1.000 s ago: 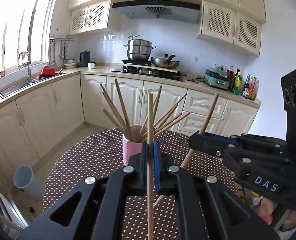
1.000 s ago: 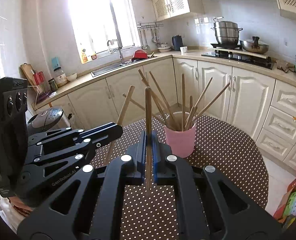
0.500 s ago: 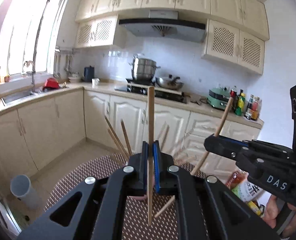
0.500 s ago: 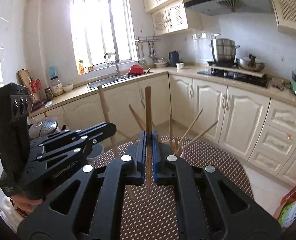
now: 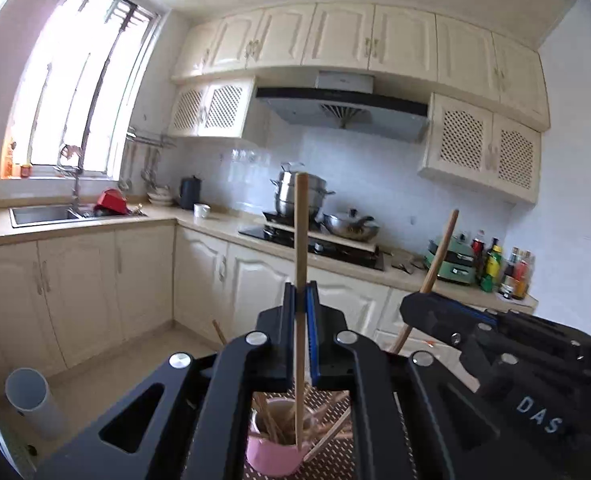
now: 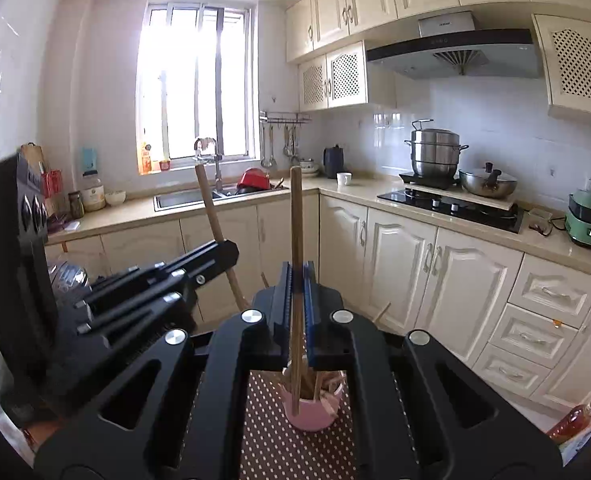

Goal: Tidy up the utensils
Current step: 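Lift both held chopsticks upright and carry them over the pink cup, then open the left tool over the cup while the right tool releases its chopstick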

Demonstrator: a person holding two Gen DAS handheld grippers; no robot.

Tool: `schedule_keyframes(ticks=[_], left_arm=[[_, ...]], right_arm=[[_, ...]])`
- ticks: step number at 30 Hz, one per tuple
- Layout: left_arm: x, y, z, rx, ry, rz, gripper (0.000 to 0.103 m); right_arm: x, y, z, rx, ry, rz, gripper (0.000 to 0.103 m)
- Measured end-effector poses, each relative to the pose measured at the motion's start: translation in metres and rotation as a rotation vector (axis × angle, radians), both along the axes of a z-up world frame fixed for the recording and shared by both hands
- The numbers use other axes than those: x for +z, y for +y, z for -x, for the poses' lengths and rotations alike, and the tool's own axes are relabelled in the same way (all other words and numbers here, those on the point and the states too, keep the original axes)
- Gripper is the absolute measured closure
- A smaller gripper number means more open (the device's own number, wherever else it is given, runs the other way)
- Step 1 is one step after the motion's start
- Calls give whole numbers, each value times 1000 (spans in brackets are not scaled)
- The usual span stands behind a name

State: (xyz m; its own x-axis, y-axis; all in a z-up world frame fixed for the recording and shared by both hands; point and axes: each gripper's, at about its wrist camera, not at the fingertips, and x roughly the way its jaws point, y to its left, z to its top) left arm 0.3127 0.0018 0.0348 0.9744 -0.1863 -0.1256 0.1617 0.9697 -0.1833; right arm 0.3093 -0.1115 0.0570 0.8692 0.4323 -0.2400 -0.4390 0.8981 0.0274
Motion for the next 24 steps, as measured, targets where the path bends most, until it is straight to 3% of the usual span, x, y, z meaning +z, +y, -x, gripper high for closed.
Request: schedule_keyframes(ticks=[4,12,24], left_arm=[[-12,-1,-13,22,-11,9,97],[-39,5,-34,23,44,26,97],[-73,-9,-34,-3,57,-65,97]], right_arm=[[-7,2,-10,-13,-21,-27,97],[-27,4,-25,-45,-46,-23,97],[-56,6,-24,-33,16,-5,97]])
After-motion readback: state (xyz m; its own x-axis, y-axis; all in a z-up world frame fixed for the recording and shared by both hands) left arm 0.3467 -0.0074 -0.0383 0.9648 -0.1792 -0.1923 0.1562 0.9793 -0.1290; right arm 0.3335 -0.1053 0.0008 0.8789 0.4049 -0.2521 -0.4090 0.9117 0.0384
